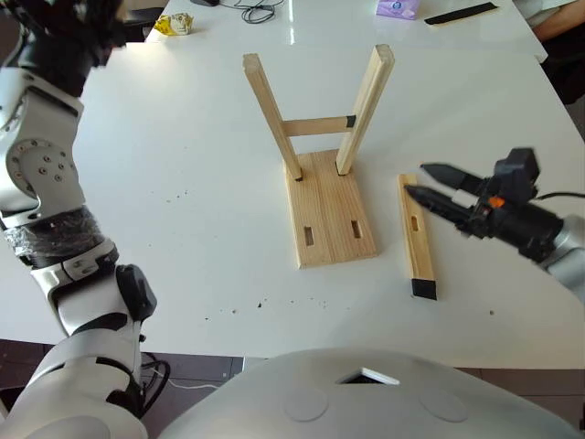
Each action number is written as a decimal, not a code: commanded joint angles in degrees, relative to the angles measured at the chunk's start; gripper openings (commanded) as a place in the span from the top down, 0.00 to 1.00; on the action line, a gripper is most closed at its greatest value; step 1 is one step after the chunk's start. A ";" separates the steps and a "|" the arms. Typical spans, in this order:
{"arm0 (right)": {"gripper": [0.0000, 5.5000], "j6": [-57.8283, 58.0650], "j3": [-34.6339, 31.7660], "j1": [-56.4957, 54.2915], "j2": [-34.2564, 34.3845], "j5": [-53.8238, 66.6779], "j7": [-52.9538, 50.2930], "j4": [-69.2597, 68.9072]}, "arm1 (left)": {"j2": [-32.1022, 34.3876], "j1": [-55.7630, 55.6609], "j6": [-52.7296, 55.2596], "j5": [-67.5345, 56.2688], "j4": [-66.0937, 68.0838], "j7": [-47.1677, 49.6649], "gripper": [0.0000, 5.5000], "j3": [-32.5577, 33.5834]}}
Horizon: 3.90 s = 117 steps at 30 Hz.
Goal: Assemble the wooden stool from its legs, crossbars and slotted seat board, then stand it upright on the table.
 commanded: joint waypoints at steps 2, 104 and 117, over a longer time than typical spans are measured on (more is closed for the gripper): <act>0.53 0.91 -2.31 -7.33 -3.15 3.73 5.14 6.24 | -6.79 -4.00 3.02 -15.62 -11.55 -3.01 0.63 -3.63; 0.63 6.00 10.72 -30.34 -15.01 -3.98 30.93 10.09 | 10.68 34.35 -16.88 18.59 -15.66 -38.98 0.17 -41.35; 0.63 -12.91 19.98 -20.34 -10.03 -23.38 32.66 14.17 | 7.58 33.34 -25.87 27.65 -10.07 -38.07 0.17 -44.58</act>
